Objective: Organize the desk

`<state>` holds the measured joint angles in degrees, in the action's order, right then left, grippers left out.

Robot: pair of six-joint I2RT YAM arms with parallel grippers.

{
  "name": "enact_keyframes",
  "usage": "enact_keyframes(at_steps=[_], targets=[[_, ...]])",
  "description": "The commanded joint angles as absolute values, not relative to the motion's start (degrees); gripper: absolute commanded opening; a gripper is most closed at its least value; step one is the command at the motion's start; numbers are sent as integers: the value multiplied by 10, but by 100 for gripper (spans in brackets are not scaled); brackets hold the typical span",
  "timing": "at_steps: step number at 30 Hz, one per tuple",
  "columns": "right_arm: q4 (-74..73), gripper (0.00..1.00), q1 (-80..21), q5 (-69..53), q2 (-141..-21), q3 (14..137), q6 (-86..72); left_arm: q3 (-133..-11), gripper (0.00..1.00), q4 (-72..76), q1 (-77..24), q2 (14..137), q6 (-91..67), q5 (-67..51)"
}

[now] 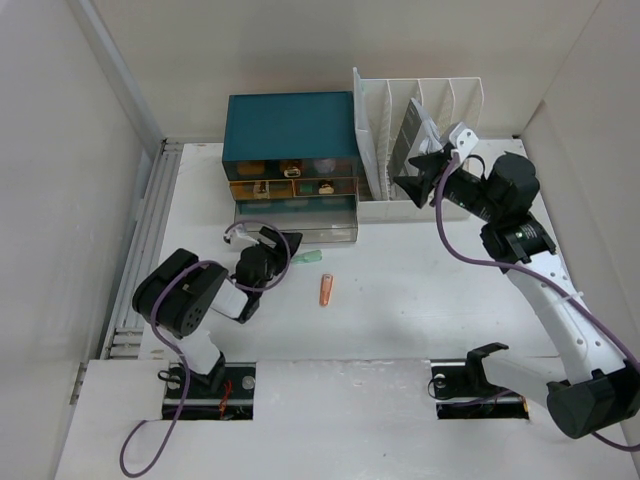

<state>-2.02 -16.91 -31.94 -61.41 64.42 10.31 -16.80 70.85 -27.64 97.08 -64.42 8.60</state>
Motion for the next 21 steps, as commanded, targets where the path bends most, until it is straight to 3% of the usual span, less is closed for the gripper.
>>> enact_keyframes(at_steps=[1, 4, 7, 13, 17, 21], targets=[[14, 57, -166, -351, -611, 642, 105, -145, 74, 717, -278, 915, -646, 90], [14, 59, -166, -393, -622, 635, 133, -133, 70, 666, -294, 876, -624, 102], [-13, 69, -166, -476, -635, 628, 213, -138, 60, 578, -320, 817, -578, 132], [-172, 71, -166, -568, -702, 663, 427, -189, 15, 436, -342, 739, -458, 164], [-222, 63, -166, -554, -737, 669, 506, -218, 0, 349, -349, 685, -389, 193], [-254, 49, -224, -491, -765, 674, 566, -274, 0, 228, -359, 588, -324, 214]])
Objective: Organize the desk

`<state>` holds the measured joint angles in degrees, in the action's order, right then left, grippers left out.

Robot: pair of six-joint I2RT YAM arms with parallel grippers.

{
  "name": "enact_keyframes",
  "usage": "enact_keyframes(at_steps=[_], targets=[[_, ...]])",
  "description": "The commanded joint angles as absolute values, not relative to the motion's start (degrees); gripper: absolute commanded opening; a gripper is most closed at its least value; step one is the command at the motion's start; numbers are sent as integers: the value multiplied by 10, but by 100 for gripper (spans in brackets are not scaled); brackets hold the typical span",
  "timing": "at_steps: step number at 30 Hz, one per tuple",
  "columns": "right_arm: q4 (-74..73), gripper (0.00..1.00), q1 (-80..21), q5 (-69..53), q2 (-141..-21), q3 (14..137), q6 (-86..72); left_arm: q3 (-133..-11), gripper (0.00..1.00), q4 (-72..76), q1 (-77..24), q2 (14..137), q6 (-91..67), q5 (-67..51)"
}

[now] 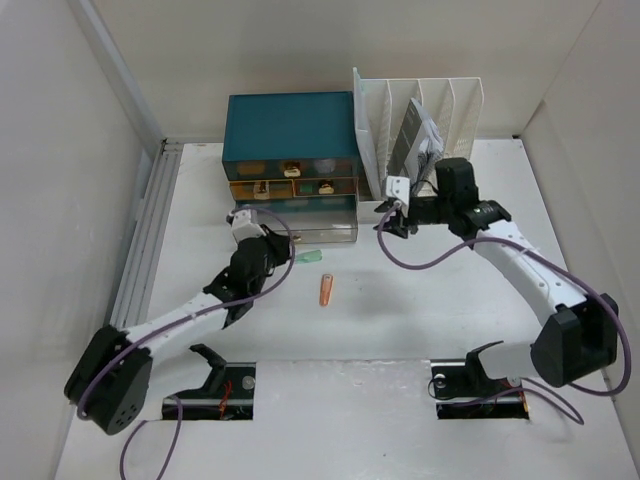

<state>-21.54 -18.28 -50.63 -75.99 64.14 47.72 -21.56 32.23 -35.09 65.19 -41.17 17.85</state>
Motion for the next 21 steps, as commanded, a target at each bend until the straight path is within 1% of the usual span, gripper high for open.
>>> enact_keyframes(at_steps=[1, 2, 5, 6, 7, 8, 9, 10, 11, 12, 13, 14, 15, 16, 17, 19, 21], targets=[[-254, 47, -240, -480, -765, 674, 566, -292, 0, 204, -359, 570, -306, 214], [-254, 47, -258, -468, -772, 668, 572, -332, 0, 182, -359, 536, -287, 221], [-226, 44, -332, -407, -786, 663, 572, -403, 0, 78, -365, 502, -199, 215], [-220, 44, -349, -390, -796, 656, 572, -447, 0, 50, -365, 497, -193, 215], [-215, 44, -377, -368, -803, 656, 572, -471, 0, -14, -365, 490, -199, 204], [-208, 44, -388, -360, -811, 656, 572, -489, 0, -29, -365, 471, -200, 180], [-197, 44, -398, -353, -820, 656, 572, -505, 2, -29, -365, 458, -162, 148], [-190, 44, -413, -337, -842, 656, 561, -505, 8, -36, -365, 446, -142, 120], [-185, 44, -420, -327, -855, 656, 552, -505, 14, -36, -365, 433, -124, 126], [-185, 44, -427, -317, -870, 674, 552, -505, 32, -36, -365, 404, -104, 141], [-185, 44, -435, -309, -900, 682, 546, -474, 41, -26, -365, 388, -70, 163], [-192, 44, -442, -287, -914, 691, 541, -455, 53, 1, -365, 371, -62, 206], [-192, 44, -457, -276, -927, 699, 541, -431, 64, 21, -365, 331, -55, 218], [-192, 44, -464, -264, -939, 710, 535, -381, 79, 40, -365, 310, -55, 225], [-186, 44, -470, -252, -959, 710, 527, -361, 82, 57, -357, 288, -50, 220], [-168, 44, -482, -224, -976, 726, 520, -342, 86, 77, -350, 232, -45, 195], [-160, 44, -483, -205, -1002, 738, 498, -335, 90, 77, -350, 205, -39, 212]])
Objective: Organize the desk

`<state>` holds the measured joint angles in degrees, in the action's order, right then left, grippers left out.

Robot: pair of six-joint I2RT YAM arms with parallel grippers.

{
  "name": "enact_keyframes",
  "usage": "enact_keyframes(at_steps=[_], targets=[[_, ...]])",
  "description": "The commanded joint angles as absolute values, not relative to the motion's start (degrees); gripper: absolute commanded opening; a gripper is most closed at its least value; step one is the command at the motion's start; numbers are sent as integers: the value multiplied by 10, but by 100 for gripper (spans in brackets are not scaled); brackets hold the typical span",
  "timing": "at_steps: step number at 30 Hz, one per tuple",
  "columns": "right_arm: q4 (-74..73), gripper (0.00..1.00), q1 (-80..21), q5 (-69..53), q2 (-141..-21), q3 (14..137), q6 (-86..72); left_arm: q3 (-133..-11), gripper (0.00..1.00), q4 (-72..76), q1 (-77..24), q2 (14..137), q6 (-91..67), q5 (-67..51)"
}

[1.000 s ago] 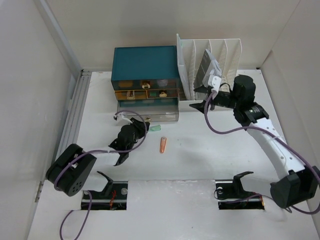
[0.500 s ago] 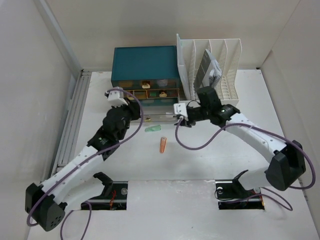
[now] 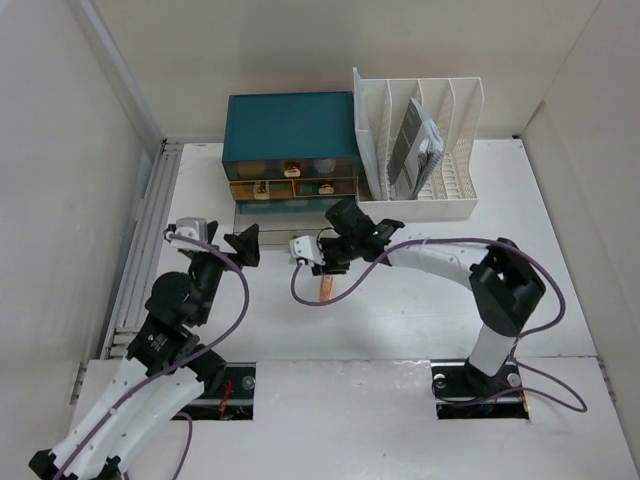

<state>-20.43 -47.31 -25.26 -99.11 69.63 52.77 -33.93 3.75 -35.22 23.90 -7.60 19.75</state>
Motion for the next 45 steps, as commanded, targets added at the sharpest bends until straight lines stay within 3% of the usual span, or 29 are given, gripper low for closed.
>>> enact_keyframes(at_steps=[1, 14, 40, 45], targets=[[-154, 44, -483, -205, -1012, 746, 498, -327, 90, 83, -350, 186, -33, 218], [-190, 48, -483, -177, -1147, 853, 462, -343, 92, 60, -350, 160, -28, 197], [-300, 53, -483, -207, -1230, 899, 503, -343, 92, 65, -350, 136, -33, 181], [-372, 41, -483, -274, -1241, 911, 552, -338, 92, 65, -350, 136, -33, 181]])
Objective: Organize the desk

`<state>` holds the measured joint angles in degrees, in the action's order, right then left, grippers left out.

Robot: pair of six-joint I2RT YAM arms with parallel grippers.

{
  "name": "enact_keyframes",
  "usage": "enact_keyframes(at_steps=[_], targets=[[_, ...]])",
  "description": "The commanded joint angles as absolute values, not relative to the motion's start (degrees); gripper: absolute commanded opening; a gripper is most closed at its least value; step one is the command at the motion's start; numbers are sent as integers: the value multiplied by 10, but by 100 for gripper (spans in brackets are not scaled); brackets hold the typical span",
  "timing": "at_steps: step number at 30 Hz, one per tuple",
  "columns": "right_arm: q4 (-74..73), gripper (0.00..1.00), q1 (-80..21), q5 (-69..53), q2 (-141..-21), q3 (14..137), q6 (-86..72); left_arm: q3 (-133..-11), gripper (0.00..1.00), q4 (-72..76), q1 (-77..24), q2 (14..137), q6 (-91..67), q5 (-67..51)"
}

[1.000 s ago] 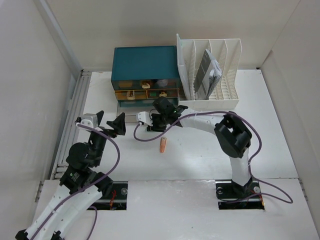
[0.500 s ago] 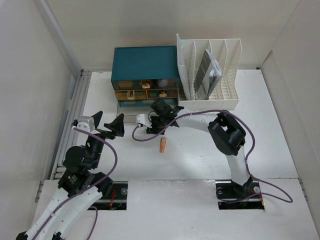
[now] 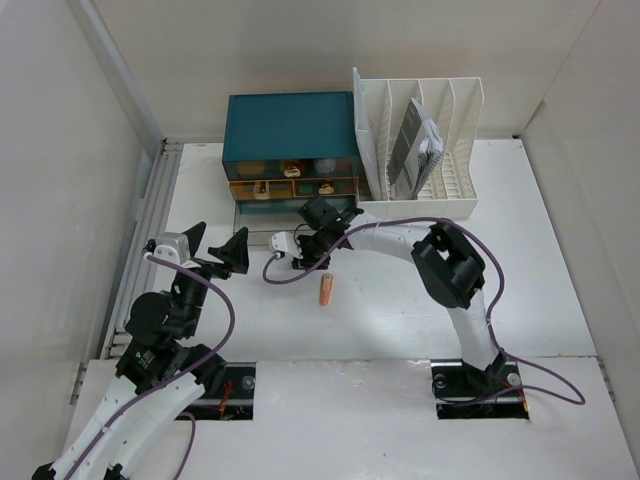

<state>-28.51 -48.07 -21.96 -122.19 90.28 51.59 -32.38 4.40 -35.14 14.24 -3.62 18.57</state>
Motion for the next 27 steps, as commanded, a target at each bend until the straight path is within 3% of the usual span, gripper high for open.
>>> enact_keyframes(at_steps=[1, 13, 21, 27], targets=[[-379, 41, -483, -280, -1241, 911, 558, -338, 92, 65, -350, 136, -33, 181], [-375, 17, -483, -286, -1161, 896, 553, -337, 92, 65, -350, 136, -33, 186], [-293, 15, -483, -208, -1033, 890, 497, -337, 92, 65, -350, 142, -33, 186], [-167, 15, -476, -56, -989, 846, 452, -337, 92, 65, -350, 148, -28, 192]])
